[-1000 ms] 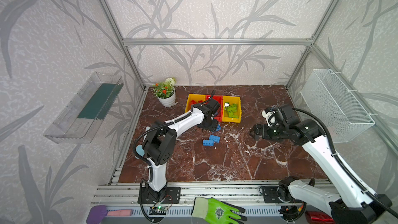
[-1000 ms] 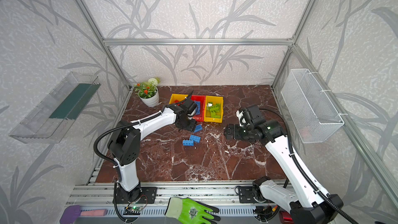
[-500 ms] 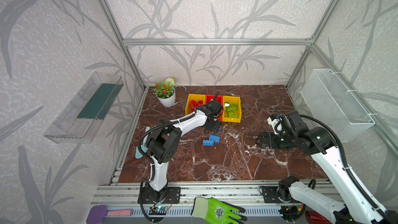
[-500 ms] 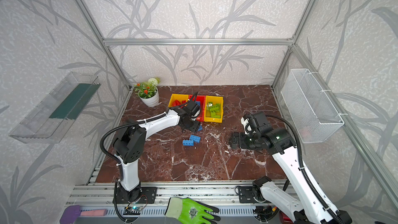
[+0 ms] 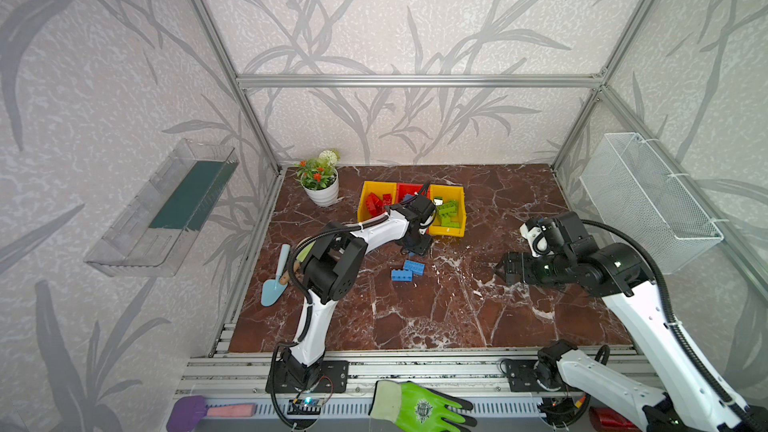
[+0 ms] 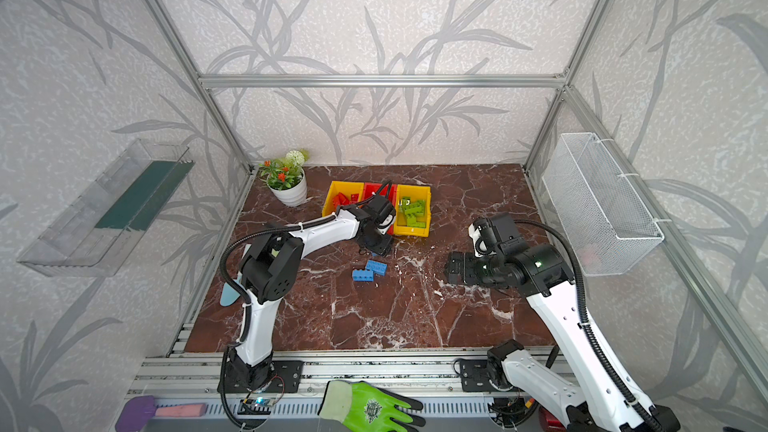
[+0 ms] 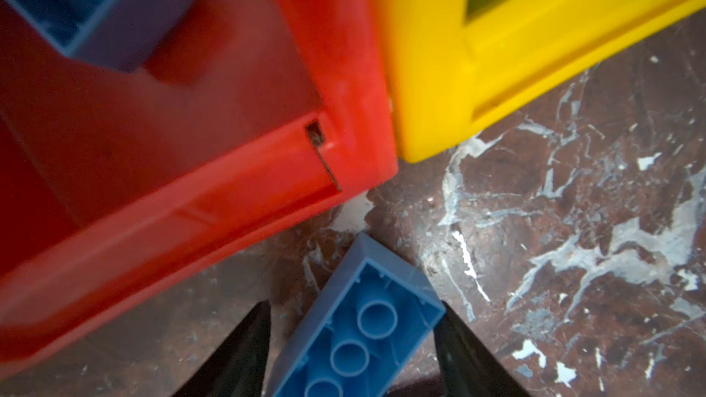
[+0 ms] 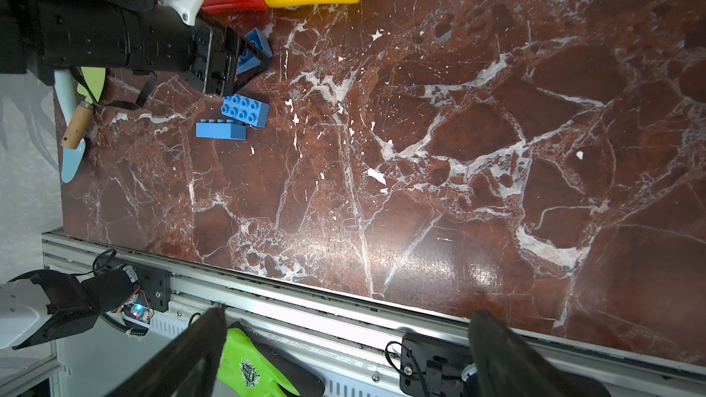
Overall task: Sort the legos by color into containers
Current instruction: 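Lower the left gripper onto another blue brick in the pile and grasp, then carry the blue brick into the red bin and release it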
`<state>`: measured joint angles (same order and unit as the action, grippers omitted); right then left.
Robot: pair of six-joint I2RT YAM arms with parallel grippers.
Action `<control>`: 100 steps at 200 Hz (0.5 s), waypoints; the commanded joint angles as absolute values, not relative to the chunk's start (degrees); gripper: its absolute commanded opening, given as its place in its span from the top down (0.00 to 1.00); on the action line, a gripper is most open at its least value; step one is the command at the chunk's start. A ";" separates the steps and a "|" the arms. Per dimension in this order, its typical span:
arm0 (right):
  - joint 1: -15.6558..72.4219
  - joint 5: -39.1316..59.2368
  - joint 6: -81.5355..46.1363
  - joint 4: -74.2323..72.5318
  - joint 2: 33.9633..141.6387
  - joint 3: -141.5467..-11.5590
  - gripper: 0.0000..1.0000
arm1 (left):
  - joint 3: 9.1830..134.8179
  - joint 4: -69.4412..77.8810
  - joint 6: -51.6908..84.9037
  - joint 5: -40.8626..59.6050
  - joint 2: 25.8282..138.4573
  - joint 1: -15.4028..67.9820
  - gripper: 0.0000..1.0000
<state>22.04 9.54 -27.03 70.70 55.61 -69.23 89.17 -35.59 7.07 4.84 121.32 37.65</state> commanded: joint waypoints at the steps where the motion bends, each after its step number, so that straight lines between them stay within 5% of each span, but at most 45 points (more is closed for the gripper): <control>1: 21.88 9.10 -28.03 70.08 56.30 -70.30 0.01 | 88.74 -36.54 7.02 6.34 121.32 37.44 0.42; 35: 21.88 10.23 -28.65 67.60 57.40 -69.04 0.01 | 84.80 -36.17 9.06 6.40 117.94 37.54 0.68; 100: 21.90 12.37 -27.33 63.12 62.46 -69.54 0.01 | 88.16 -42.15 9.74 0.56 111.94 37.47 0.73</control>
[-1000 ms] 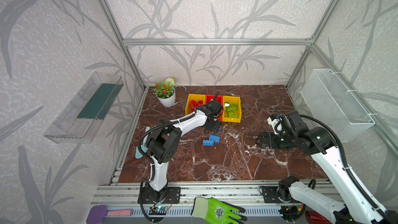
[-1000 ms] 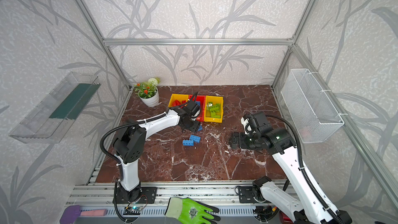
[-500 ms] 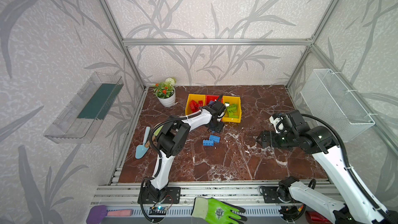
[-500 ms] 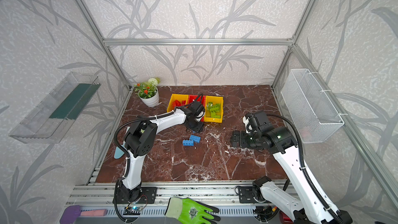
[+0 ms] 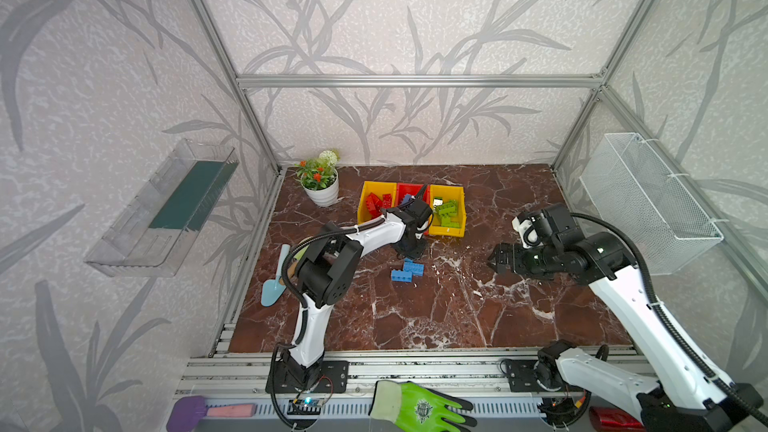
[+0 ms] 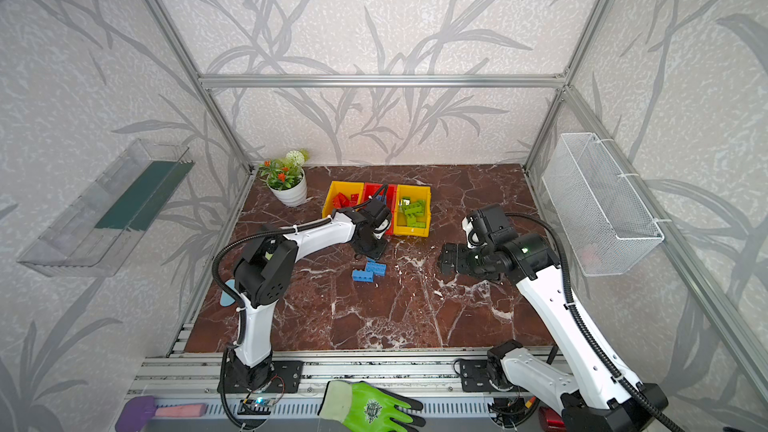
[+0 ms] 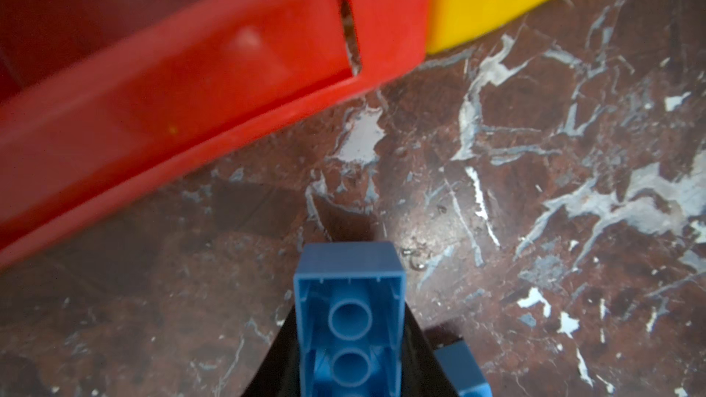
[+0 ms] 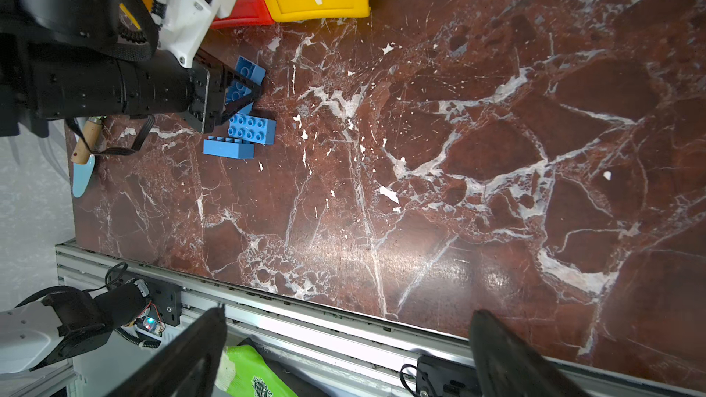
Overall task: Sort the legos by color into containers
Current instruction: 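Carry the blue brick into the red bin and release it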
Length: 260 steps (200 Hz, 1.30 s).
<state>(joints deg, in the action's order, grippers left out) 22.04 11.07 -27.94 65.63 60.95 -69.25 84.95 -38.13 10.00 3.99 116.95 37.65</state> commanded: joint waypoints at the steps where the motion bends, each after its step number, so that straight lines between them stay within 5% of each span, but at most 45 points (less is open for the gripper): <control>1: 21.89 12.38 -27.33 63.03 62.56 -69.53 0.01 | 88.33 -42.30 9.70 0.41 111.91 37.46 0.73; 119: 20.44 11.87 -25.84 59.90 69.14 -73.96 0.01 | 122.73 -52.13 8.87 -0.36 129.54 30.98 0.72; 141: 19.83 11.38 -25.75 59.89 69.60 -74.27 0.01 | 130.85 -55.66 7.85 -0.13 134.69 30.47 0.62; 176: 18.59 11.34 -25.77 59.83 70.18 -74.68 0.01 | 139.35 -58.76 8.08 0.34 139.63 29.46 0.30; 223: 17.76 11.65 -24.83 60.11 70.39 -75.07 0.01 | 138.28 -60.05 10.12 0.79 137.15 29.00 0.25; 260: 17.68 13.31 -23.56 60.54 69.99 -74.30 0.01 | 119.10 -53.03 12.37 1.40 124.43 29.31 0.25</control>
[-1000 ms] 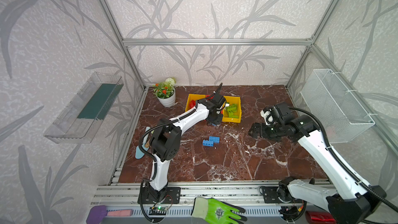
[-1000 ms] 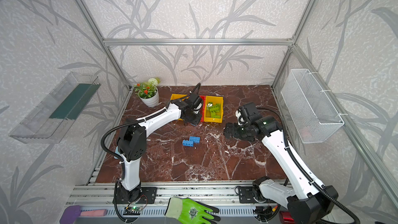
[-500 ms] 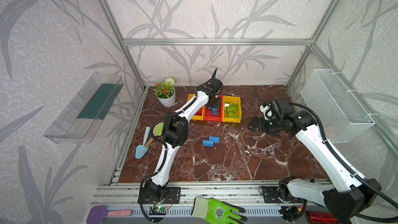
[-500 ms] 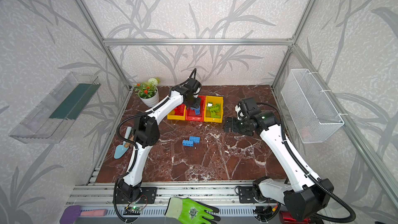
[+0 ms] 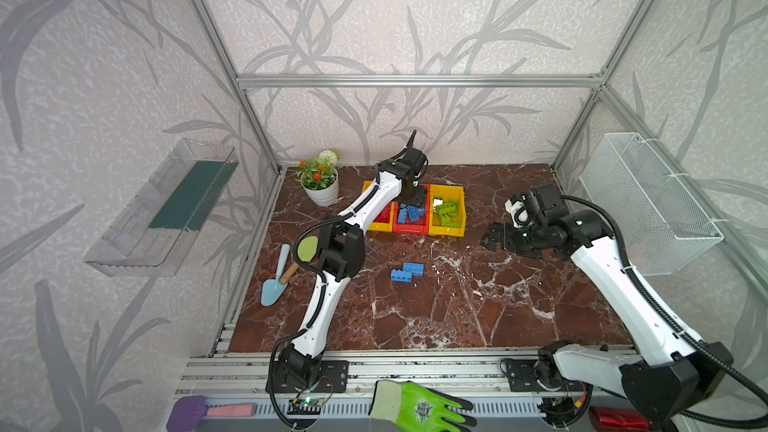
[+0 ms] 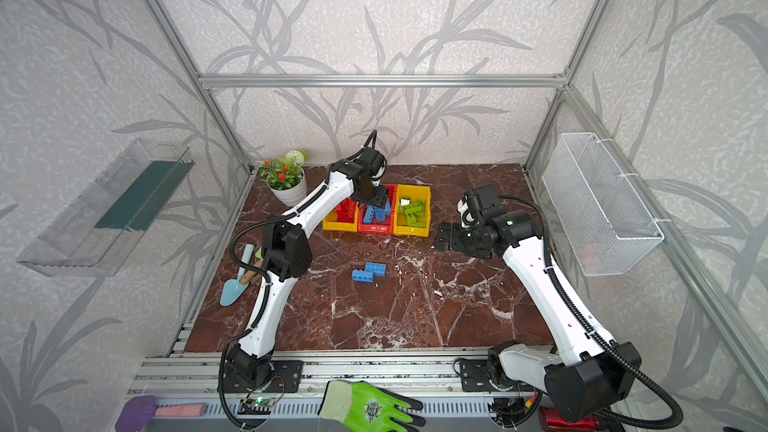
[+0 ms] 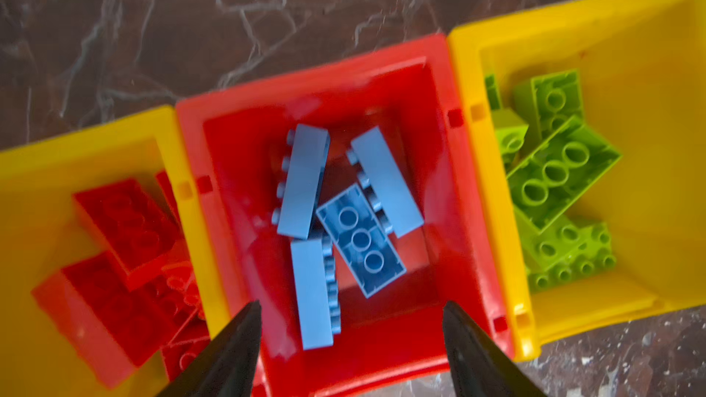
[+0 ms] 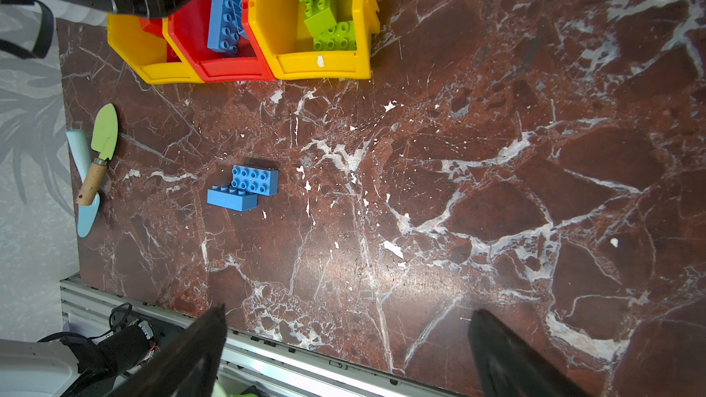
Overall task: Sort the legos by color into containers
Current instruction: 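Carry the blue brick into the red bin and release it, then reach the left gripper down and grasp a blue brick from the pile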
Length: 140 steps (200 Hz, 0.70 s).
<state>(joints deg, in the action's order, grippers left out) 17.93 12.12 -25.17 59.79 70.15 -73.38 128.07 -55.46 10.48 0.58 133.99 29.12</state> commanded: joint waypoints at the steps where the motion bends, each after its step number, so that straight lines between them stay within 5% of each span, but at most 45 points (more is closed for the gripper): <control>1: 17.67 13.33 -23.51 60.55 69.97 -74.24 0.01 | 118.44 -52.84 12.51 1.40 123.96 29.29 0.25; 87: 17.75 18.43 -22.83 61.04 62.13 -66.11 0.01 | 80.63 -44.25 31.44 -1.25 101.68 39.03 0.21; 107: 17.72 19.24 -22.94 62.02 59.69 -64.06 0.01 | 77.56 -42.71 35.14 -2.03 100.98 40.87 0.01; 140: 17.70 18.44 -22.68 64.61 55.91 -62.49 0.01 | 76.24 -40.18 38.25 -2.11 101.54 43.27 0.01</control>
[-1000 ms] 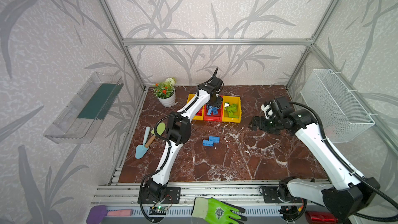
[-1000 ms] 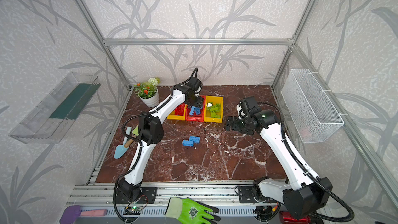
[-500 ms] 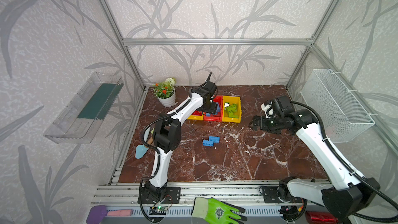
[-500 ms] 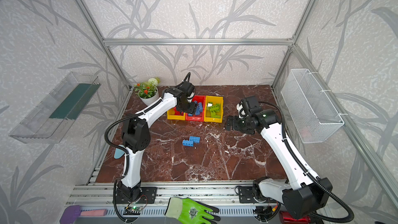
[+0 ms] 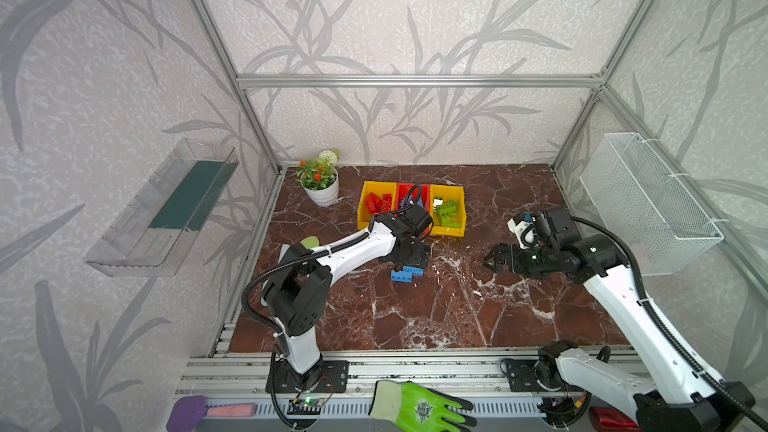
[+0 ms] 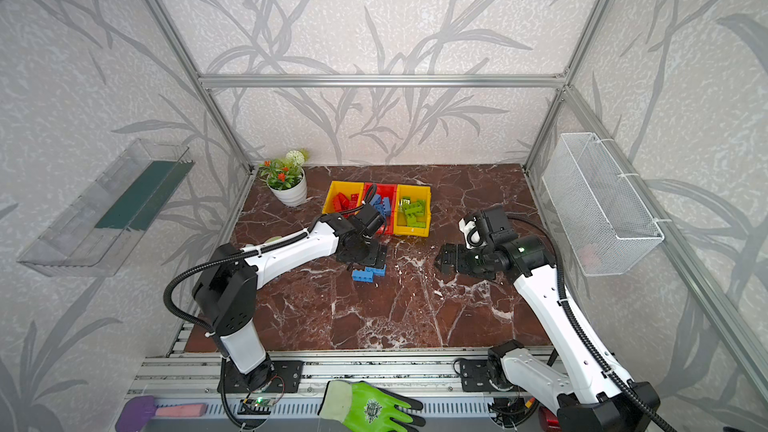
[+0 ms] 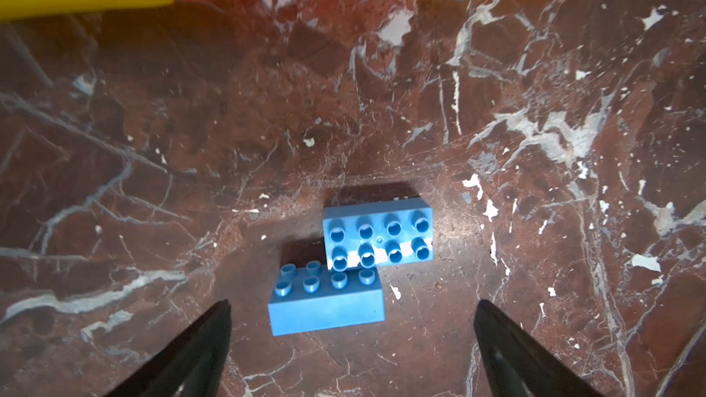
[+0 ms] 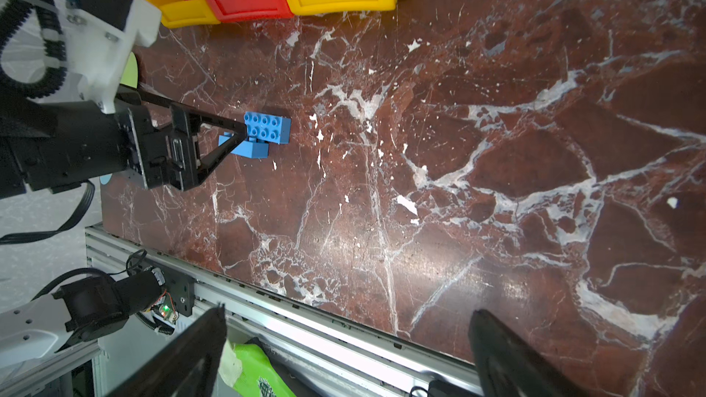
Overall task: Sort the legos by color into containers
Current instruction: 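Reach the left gripper down and grasp a blue brick from the pile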
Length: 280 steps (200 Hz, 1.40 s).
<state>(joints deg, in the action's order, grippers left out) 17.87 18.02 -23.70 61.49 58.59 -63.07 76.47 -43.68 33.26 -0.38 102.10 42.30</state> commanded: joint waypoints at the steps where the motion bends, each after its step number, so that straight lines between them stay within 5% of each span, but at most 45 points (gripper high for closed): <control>1: 17.68 18.40 -22.68 64.69 55.82 -62.49 0.01 | 76.22 -40.09 38.28 -2.11 101.61 43.30 0.01; 118: 17.67 15.86 -23.38 67.28 51.81 -62.39 0.01 | 79.01 -40.47 38.66 -1.01 111.75 44.21 0.03; 214: 17.70 15.38 -22.95 66.10 56.02 -64.33 0.01 | 80.49 -40.99 38.06 -1.31 115.23 43.97 0.23; 280: 17.68 15.62 -22.50 64.80 60.23 -66.74 0.01 | 86.93 -47.73 36.10 -3.83 114.48 42.93 0.55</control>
